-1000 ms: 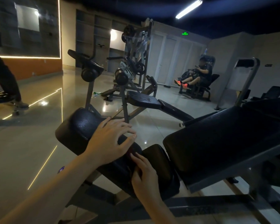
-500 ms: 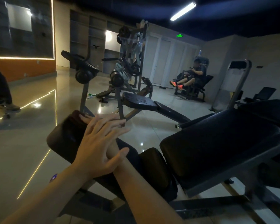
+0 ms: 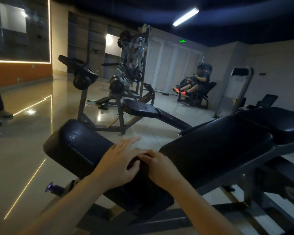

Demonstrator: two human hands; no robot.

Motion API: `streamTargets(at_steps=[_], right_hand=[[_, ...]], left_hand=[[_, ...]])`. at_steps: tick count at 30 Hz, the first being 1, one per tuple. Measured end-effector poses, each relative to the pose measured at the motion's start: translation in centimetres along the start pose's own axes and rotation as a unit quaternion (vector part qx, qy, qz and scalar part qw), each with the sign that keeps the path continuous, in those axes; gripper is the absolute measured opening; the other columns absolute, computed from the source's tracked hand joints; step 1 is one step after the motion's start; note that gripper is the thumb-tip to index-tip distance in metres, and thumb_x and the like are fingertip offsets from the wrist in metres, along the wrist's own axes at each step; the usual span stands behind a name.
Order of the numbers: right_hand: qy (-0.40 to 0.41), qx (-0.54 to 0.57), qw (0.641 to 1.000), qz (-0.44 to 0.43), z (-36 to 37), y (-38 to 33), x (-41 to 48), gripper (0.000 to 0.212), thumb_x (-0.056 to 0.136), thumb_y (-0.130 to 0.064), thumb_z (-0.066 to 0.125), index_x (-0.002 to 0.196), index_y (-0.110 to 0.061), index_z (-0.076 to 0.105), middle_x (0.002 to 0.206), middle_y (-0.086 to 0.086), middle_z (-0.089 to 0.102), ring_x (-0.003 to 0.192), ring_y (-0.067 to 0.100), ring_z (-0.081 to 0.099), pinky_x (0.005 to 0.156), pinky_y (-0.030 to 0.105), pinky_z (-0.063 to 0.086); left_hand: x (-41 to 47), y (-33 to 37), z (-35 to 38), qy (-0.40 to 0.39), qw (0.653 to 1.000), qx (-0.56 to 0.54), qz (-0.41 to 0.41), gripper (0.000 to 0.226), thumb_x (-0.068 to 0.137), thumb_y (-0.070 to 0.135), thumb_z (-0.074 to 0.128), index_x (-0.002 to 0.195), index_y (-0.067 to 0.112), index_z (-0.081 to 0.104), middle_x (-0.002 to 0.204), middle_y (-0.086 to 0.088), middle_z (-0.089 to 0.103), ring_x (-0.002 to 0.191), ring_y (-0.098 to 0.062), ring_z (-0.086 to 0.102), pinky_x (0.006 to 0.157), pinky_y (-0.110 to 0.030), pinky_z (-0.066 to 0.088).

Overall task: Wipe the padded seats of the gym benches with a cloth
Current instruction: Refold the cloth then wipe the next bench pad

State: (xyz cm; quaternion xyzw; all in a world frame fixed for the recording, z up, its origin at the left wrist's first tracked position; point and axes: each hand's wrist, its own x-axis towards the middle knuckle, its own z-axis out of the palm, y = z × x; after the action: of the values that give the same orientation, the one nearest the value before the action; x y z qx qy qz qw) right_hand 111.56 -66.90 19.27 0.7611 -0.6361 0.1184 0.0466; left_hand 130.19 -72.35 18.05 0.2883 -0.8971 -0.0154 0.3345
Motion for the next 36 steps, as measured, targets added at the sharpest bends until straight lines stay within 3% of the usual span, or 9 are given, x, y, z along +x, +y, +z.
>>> streamTargets(at_steps=[4,7,11,14,17,20,26,31,36], right_hand=[[-0.028,-0.149,0.988,0.044,-2.6,4.7,-2.1,0.059,0.095,-0.015,0.057,0.149,-0.03,0.037,0.159,-0.004,0.028,0.147,0.017,0.024,0.117,0.036,0.029],[-0.052,-0.158,0.982,0.088,-3.4,7.9,-3.7,0.059,0.097,-0.012,0.054,0.15,-0.031,0.036,0.161,-0.007,0.023,0.149,0.014,0.016,0.119,0.034,0.021],[-0.052,-0.135,0.986,0.08,-3.9,9.7,-4.3,0.055,0.097,-0.012,0.053,0.147,-0.032,0.041,0.16,-0.01,0.025,0.148,0.011,0.017,0.119,0.035,0.021],[-0.006,-0.159,0.982,0.105,-6.6,12.6,-4.8,0.05,0.097,-0.017,0.055,0.144,-0.033,0.046,0.158,-0.008,0.029,0.146,0.012,0.025,0.118,0.035,0.024],[0.082,-0.189,0.962,0.178,-11.6,17.7,-6.1,0.045,0.094,-0.018,0.059,0.138,-0.029,0.053,0.153,-0.003,0.038,0.137,0.016,0.039,0.111,0.033,0.034],[0.127,-0.193,0.948,0.22,-14.7,21.1,-6.9,0.043,0.092,-0.014,0.061,0.134,-0.026,0.059,0.148,0.0,0.046,0.13,0.021,0.046,0.105,0.033,0.039],[0.145,-0.145,0.963,0.176,-14.0,22.4,-6.4,0.035,0.093,-0.013,0.058,0.124,-0.026,0.068,0.139,-0.003,0.056,0.124,0.016,0.052,0.1,0.031,0.042],[0.147,-0.117,0.97,0.154,-14.1,22.5,-6.4,0.033,0.09,-0.014,0.062,0.12,-0.024,0.071,0.133,-0.002,0.061,0.12,0.016,0.056,0.1,0.027,0.041],[0.067,-0.083,0.978,0.179,-16.4,22.0,-4.7,0.038,0.09,-0.009,0.056,0.124,-0.023,0.068,0.132,-0.002,0.061,0.116,0.018,0.058,0.101,0.029,0.046]], left_hand=[[1.2,4.2,4.4,-0.059,0.986,-0.114,-0.102,0.054,0.096,0.041,0.05,0.147,0.04,0.03,0.159,0.014,0.016,0.144,-0.004,0.017,0.117,-0.031,0.023],[1.3,6.9,8.3,-0.137,0.967,-0.16,-0.142,0.062,0.099,0.041,0.045,0.154,0.034,0.017,0.163,0.01,0.011,0.148,-0.01,0.013,0.121,-0.037,0.021],[1.2,9.3,12.1,-0.175,0.958,-0.157,-0.166,0.067,0.101,0.049,0.037,0.157,0.028,0.007,0.165,0.006,0.0,0.151,-0.018,0.002,0.122,-0.038,0.01],[1.7,9.7,13.0,-0.168,0.959,-0.166,-0.157,0.064,0.102,0.046,0.033,0.156,0.035,0.002,0.162,0.011,-0.015,0.15,-0.016,-0.01,0.122,-0.039,0.001],[3.6,10.6,12.8,-0.157,0.958,-0.216,-0.104,0.057,0.102,0.037,0.031,0.154,0.044,0.008,0.159,0.02,-0.016,0.146,-0.003,-0.02,0.123,-0.04,-0.005],[7.2,12.6,12.8,-0.13,0.954,-0.259,-0.07,0.051,0.104,0.042,0.028,0.154,0.043,0.016,0.162,0.019,-0.006,0.145,0.003,-0.014,0.123,-0.038,-0.003],[14.7,17.5,13.7,-0.11,0.968,-0.222,-0.03,0.055,0.102,0.045,0.034,0.154,0.03,0.023,0.165,0.005,0.003,0.15,-0.01,-0.003,0.123,-0.04,0.001],[18.2,18.6,13.3,-0.106,0.969,-0.219,-0.045,0.054,0.097,0.04,0.048,0.148,0.03,0.034,0.16,0.003,0.022,0.148,-0.016,0.016,0.121,-0.038,0.017],[21.9,18.9,10.3,-0.142,0.965,-0.203,-0.082,0.054,0.086,0.03,0.059,0.139,0.026,0.047,0.152,0.003,0.032,0.138,-0.018,0.034,0.11,-0.042,0.04]])
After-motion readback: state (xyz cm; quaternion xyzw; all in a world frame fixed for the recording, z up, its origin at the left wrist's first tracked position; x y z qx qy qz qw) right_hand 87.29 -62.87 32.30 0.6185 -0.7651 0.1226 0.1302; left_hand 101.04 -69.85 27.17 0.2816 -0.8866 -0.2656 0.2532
